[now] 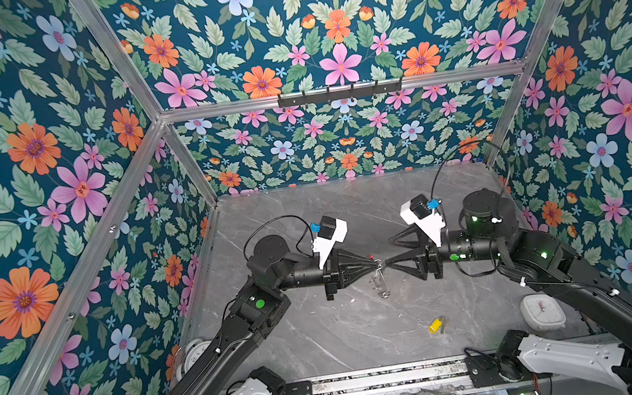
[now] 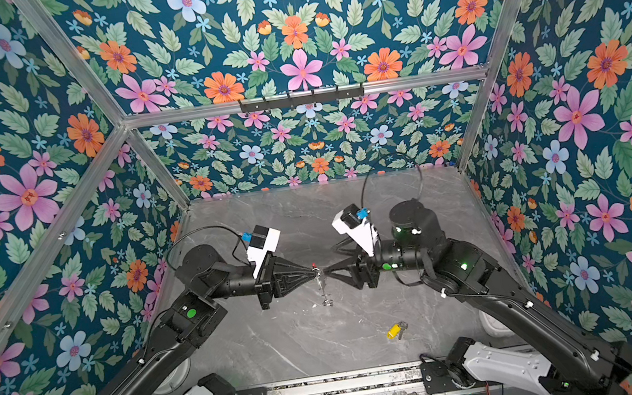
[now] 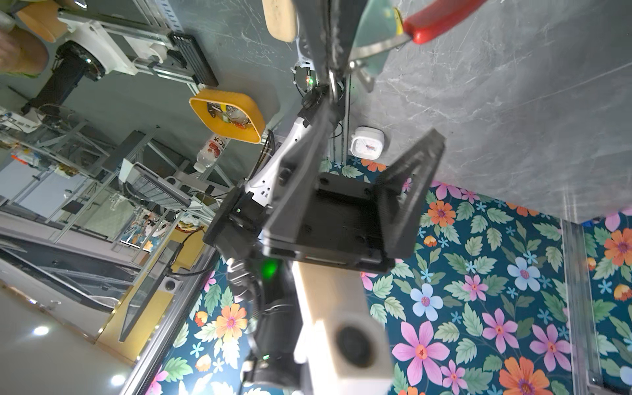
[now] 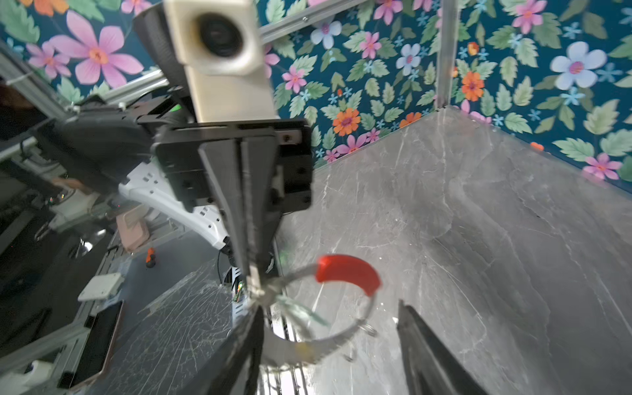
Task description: Remove the keys from the keyring
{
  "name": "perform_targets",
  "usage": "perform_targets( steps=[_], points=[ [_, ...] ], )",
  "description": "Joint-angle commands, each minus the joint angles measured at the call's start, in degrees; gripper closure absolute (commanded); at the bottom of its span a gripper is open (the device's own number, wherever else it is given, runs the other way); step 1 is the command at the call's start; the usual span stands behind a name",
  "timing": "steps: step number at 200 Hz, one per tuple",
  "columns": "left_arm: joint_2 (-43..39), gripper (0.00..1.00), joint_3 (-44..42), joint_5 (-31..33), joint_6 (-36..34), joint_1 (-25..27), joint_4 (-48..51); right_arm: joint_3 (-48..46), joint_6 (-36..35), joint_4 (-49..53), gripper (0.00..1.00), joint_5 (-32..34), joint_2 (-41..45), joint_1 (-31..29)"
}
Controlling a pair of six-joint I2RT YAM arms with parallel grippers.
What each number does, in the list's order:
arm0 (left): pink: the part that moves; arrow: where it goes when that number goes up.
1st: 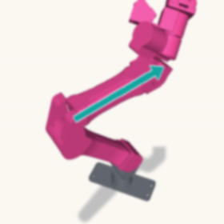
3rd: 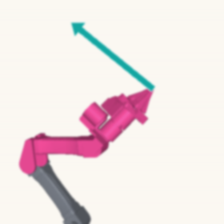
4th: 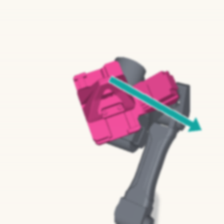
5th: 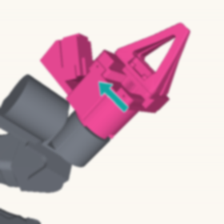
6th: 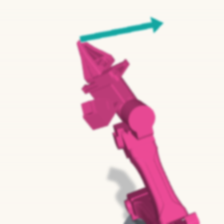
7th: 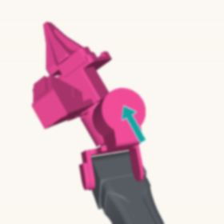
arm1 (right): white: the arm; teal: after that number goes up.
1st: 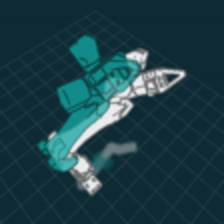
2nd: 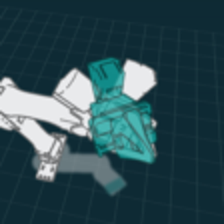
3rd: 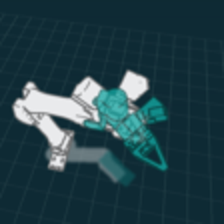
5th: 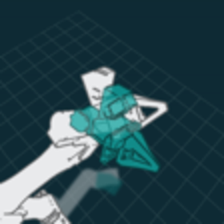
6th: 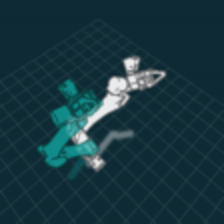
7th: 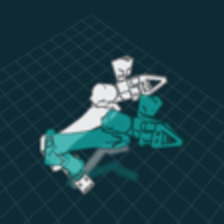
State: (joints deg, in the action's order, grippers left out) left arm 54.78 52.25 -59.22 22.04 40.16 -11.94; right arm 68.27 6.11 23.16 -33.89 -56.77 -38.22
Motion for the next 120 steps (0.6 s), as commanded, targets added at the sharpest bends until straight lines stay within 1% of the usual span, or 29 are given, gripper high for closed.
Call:
perform_targets(
  steps=[1, 22, 34, 55, 71, 88, 120],
  points=[
    [-0.6, 1.0, 0.3, -1.3, -2.6, -0.1, -1.1, -5.0, 8.6, -16.1, 0.35, -16.9, 1.2, 3.9],
    [-1.3, 1.0, 0.5, -2.5, -2.7, -0.1, -1.4, -8.0, 9.3, -21.8, 0.34, -23.5, 1.1, 3.9],
    [-1.4, 1.0, 0.6, -2.9, -2.5, 0.0, -1.9, -9.2, 10.0, -24.2, 0.34, -25.9, 0.7, 3.9],
    [-1.7, 1.0, 0.6, -1.9, -2.4, -0.1, -2.1, -10.0, 11.6, -26.7, 0.34, -28.3, -0.3, 3.9],
    [-1.9, 1.0, 0.2, -1.1, -1.7, 0.0, -2.9, -10.6, 12.3, -28.1, 0.34, -27.7, -0.6, 3.3],
    [-2.0, 1.0, -0.6, -0.7, -0.2, -0.1, -5.0, -10.6, 11.0, -27.1, 0.36, -25.7, -0.9, 2.1],
    [-2.6, 1.0, -1.7, 0.8, 1.0, 0.0, -7.6, -9.9, 9.0, -25.5, 0.44, -23.8, -2.0, -0.3]
  ],
)
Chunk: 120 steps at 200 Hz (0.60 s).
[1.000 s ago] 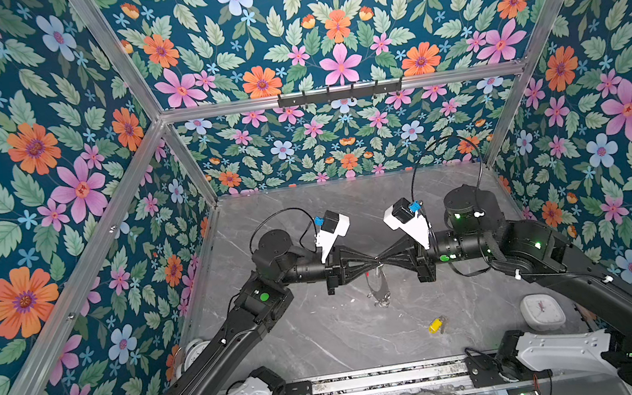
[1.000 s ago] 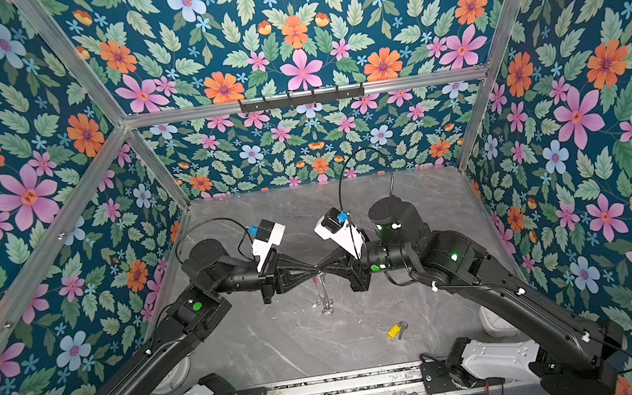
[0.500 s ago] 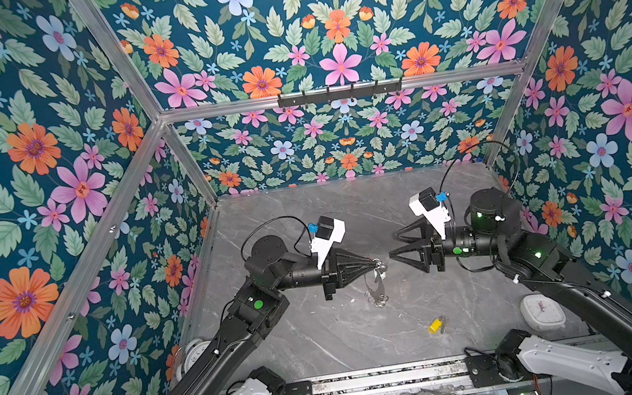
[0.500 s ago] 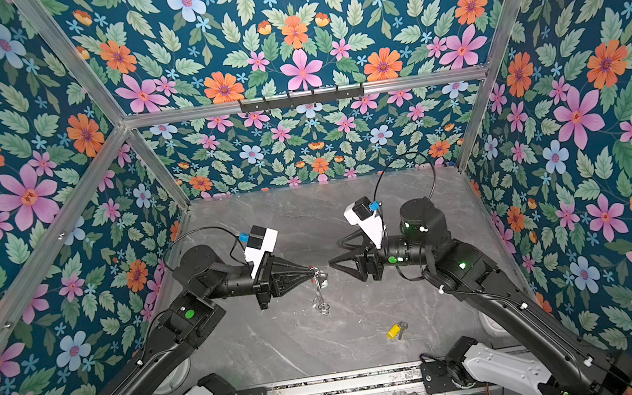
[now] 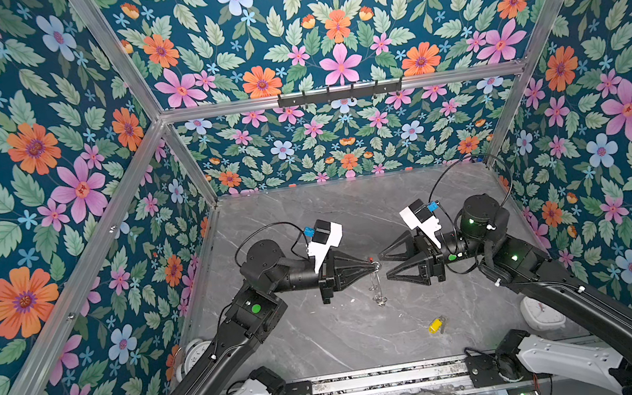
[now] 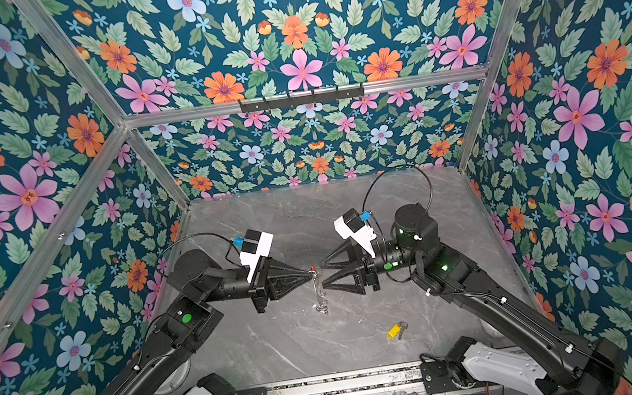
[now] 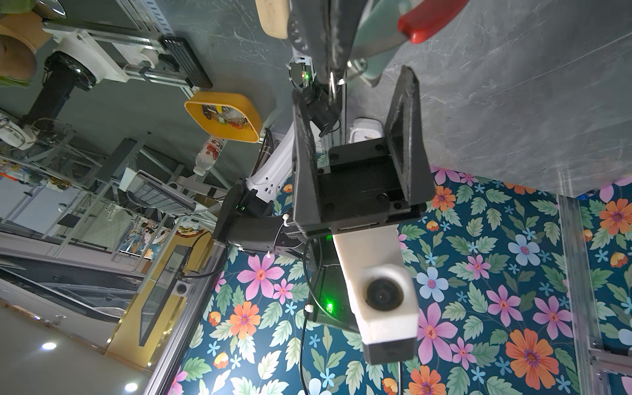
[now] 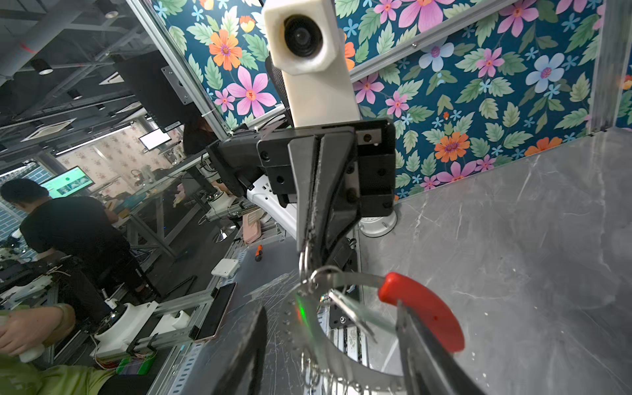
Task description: Remove the keys from the keyring
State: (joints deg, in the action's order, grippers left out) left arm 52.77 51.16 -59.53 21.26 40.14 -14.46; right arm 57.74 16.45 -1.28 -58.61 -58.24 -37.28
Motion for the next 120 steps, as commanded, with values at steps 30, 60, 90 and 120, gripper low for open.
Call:
perform_targets(
  steps=[30, 60, 90, 120],
  points=[
    [-1.0, 1.0, -1.5, 1.7, 2.2, 0.0, -6.7, 0.1, -1.0, -2.3, 0.64, 0.9, -0.9, -1.4],
    [-1.1, 1.0, -2.0, 2.1, 2.7, 0.0, -7.8, 0.2, -0.7, -2.7, 0.82, 1.1, -1.2, -1.6],
    [-1.3, 1.0, -3.3, 2.9, 4.4, -0.1, -11.0, 0.6, -1.0, -1.9, 1.0, 1.9, -1.6, -2.1],
    [-3.0, 1.0, -6.3, 7.2, 5.2, 0.0, -16.7, 0.5, -1.5, -1.1, 1.0, 4.2, -1.6, -3.5]
  ],
)
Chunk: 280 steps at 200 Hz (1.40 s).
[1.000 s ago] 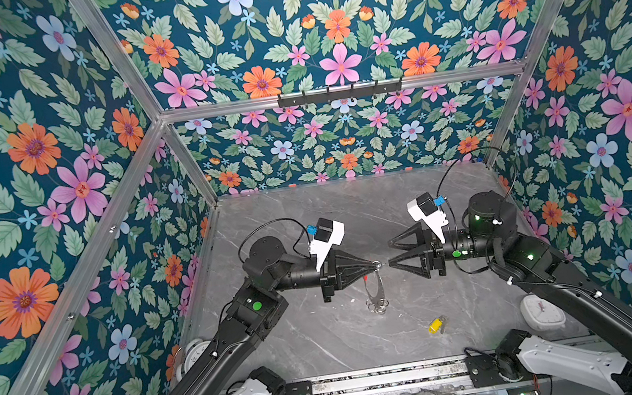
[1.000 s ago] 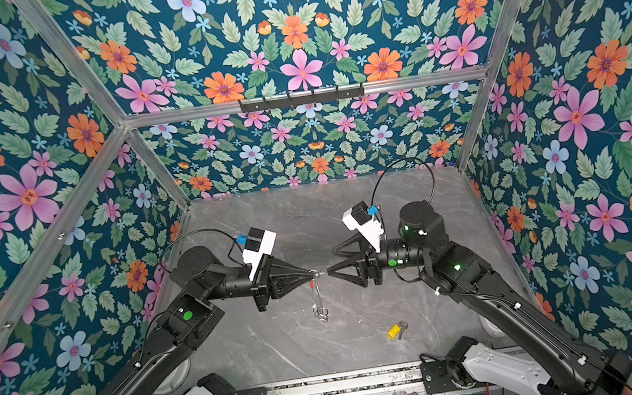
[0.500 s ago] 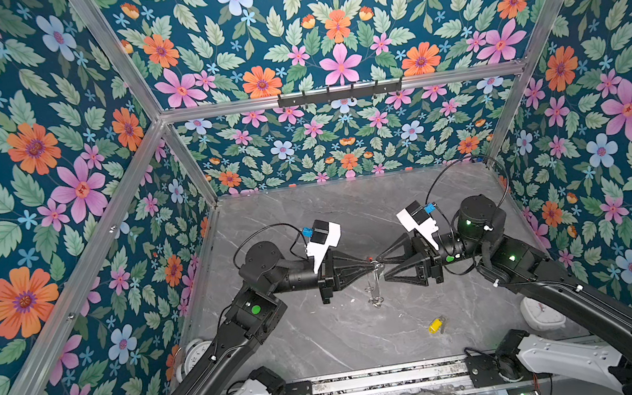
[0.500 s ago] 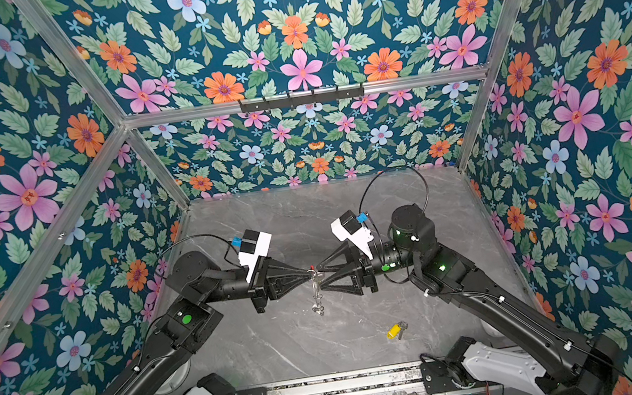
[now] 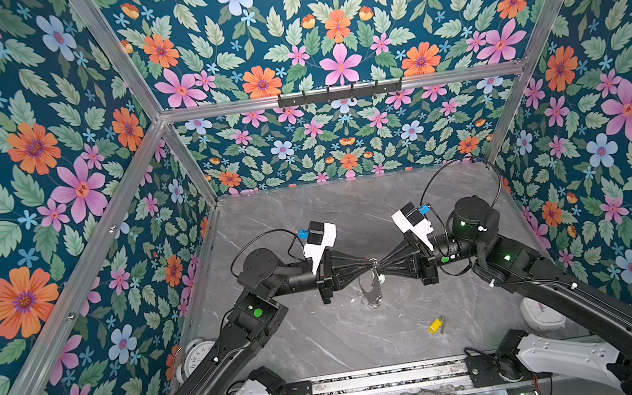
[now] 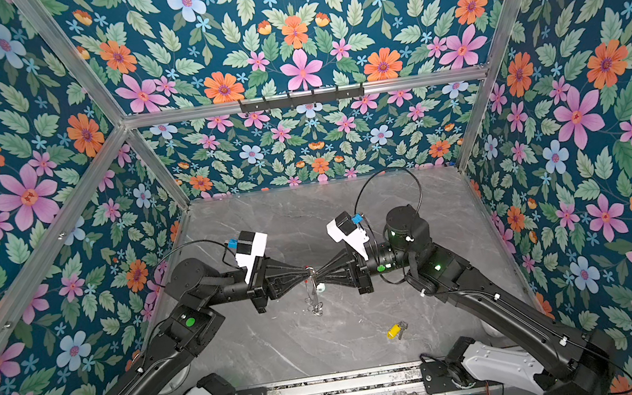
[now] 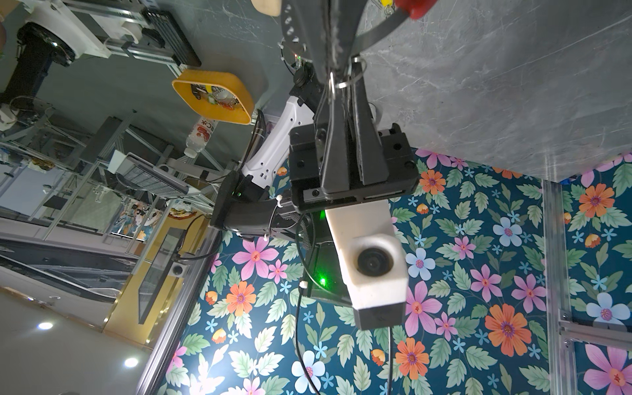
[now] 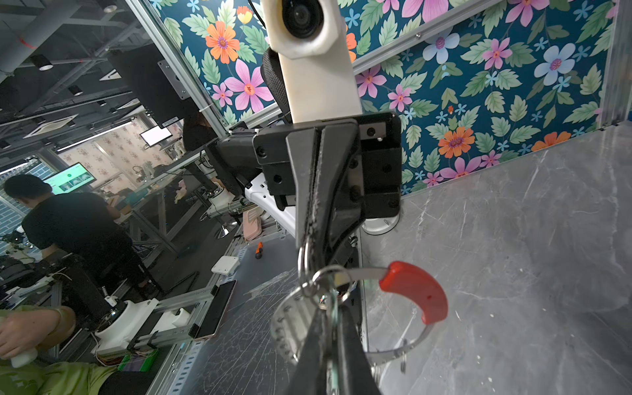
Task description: Remove the keys from the keyring
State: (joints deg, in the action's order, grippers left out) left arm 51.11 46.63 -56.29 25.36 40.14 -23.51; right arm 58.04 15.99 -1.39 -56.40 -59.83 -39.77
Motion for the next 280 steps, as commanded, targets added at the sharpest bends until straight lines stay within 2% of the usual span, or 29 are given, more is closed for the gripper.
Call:
perform_targets(
  steps=[1, 41, 95, 129, 154, 175, 187, 225, 251, 280],
  points=[
    [-1.5, 1.0, -2.0, 4.1, 1.2, 0.0, -7.9, 0.2, -1.0, -1.0, 1.0, 2.1, 0.0, -1.1],
    [-1.5, 1.0, -7.8, 8.1, 5.4, 0.0, -23.9, -1.0, 0.2, -2.4, 1.0, 4.0, -1.3, -2.6],
    [2.1, 1.0, -13.1, 8.8, 12.1, -0.1, -41.2, -1.2, 0.7, -4.3, 1.0, 4.6, -3.3, -3.6],
    [2.4, 1.0, -14.1, 8.7, 13.1, -0.1, -43.3, -1.3, 0.8, -3.6, 1.0, 5.9, -3.0, -3.6],
    [2.1, 1.0, -14.0, 8.6, 12.4, 0.0, -41.8, -1.3, 0.4, -1.7, 1.0, 9.4, -1.5, -3.7],
    [1.9, 1.0, -13.8, 8.0, 12.3, -0.1, -40.4, -0.5, -1.8, 2.4, 0.63, 11.9, 1.0, -3.7],
    [1.7, 1.0, -13.8, 7.6, 12.2, 0.0, -39.8, 0.3, -4.0, 5.6, 0.53, 13.8, 3.0, -3.6],
    [0.7, 1.0, -13.8, 8.0, 11.6, 0.0, -38.4, 3.1, -5.7, 7.8, 0.45, 17.2, 7.0, -3.6],
    [0.7, 1.0, -13.9, 8.3, 11.8, 0.0, -39.1, 4.2, -1.9, 2.4, 0.45, 17.9, 5.5, -3.6],
    [1.1, 1.0, -14.5, 9.1, 12.4, 0.0, -40.7, 2.2, 3.9, -8.1, 0.46, 15.5, 3.2, -3.7]
  ],
)
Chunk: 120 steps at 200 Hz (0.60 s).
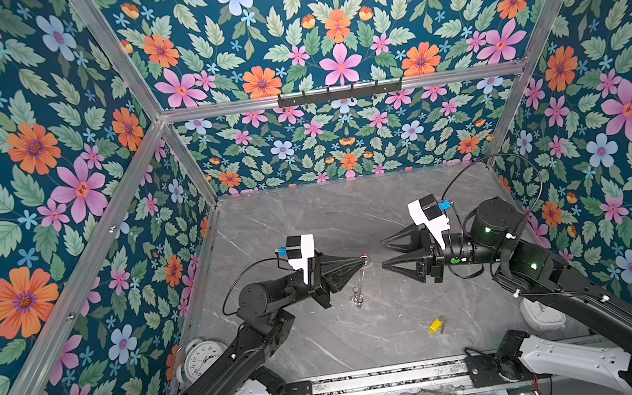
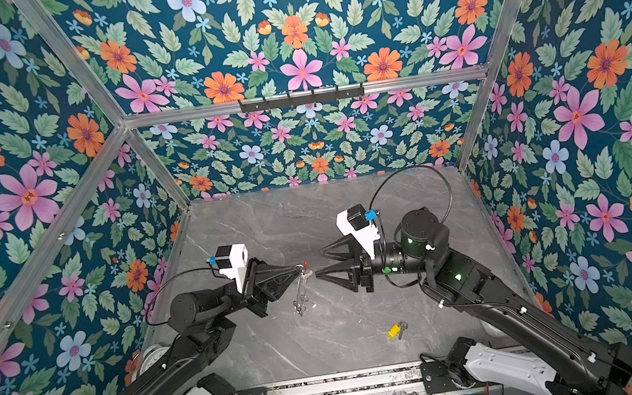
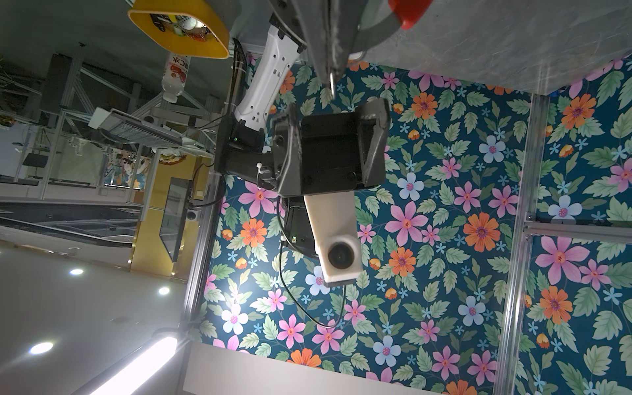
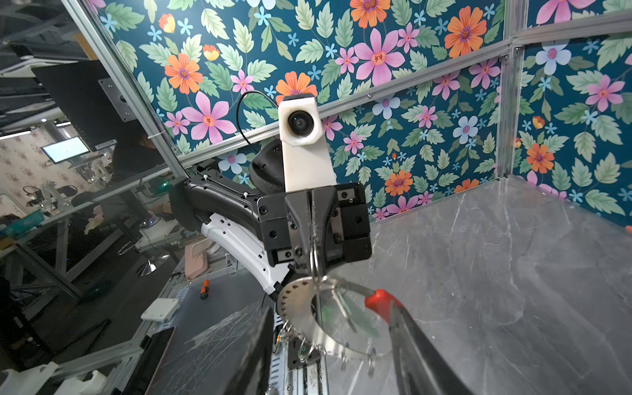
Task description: Remove the keys from the keyring
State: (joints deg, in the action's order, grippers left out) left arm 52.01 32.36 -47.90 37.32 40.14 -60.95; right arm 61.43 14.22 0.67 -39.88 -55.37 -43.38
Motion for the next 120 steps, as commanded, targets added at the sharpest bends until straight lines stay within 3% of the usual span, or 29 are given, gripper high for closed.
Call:
perform_targets(
  steps=[1, 28, 120],
  points=[
    [0.2, 1.0, -0.3, 0.7, 0.5, 0.0, -3.3, -1.2, 5.9, -10.6, 0.46, -1.1, -1.3, -0.1],
    [0.2, 1.0, -0.6, 1.9, 0.4, 0.0, -3.5, -2.4, 9.5, -16.2, 0.5, -2.4, -2.7, -0.4],
    [-0.8, 1.0, -1.7, 4.0, -0.1, 0.0, -3.3, -1.7, 8.6, -13.1, 0.76, -2.8, -5.6, -3.1]
  ],
)
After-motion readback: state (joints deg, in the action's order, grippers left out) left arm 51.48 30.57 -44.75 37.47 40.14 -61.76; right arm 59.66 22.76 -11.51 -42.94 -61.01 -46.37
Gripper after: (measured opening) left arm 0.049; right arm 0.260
